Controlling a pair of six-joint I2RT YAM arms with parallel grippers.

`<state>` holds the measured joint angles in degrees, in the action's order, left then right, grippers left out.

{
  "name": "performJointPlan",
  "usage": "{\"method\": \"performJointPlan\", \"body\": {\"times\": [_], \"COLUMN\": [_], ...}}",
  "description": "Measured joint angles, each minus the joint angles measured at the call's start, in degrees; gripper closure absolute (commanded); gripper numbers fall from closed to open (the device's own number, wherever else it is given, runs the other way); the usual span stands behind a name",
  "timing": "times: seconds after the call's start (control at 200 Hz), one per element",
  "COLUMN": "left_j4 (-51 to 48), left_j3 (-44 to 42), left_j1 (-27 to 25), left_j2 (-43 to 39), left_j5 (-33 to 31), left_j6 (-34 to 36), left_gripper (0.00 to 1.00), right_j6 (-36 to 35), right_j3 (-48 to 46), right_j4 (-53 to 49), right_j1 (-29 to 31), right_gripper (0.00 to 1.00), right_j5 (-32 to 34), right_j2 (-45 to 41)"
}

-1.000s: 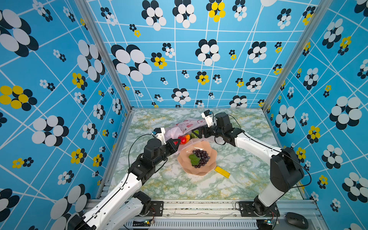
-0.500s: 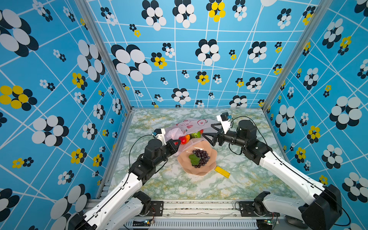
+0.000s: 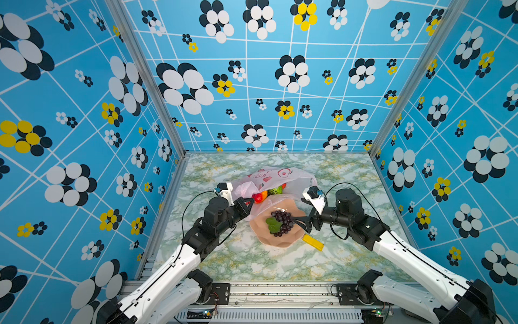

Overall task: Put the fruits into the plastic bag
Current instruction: 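Move the right gripper back over the dark grapes in the bowl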

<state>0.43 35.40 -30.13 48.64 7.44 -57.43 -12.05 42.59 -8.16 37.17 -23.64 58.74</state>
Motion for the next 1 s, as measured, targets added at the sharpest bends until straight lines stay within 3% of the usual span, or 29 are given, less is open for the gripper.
{"method": "performJointPlan", "body": {"times": [0.355,1.0], "left_j4": [0.0,0.0], "left_j3": [-0.2,-1.5], "left_j1": [0.0,0.0], "left_j2": [-0.5,-2.7], "left_j5": [-0.2,-0.8], "left_j6": [0.0,0.0], "left_gripper": [1.0,1.0], "right_j6": [-9.9,-18.9], "right_j3": [5.0,18.0], "right_j4": [-8.2,-14.1], "right_j1": [5.2,5.6], "right_gripper": [0.02,0.01], "right_j5": [5.7,10.1], "right_j2": [15.0,33.6]}}
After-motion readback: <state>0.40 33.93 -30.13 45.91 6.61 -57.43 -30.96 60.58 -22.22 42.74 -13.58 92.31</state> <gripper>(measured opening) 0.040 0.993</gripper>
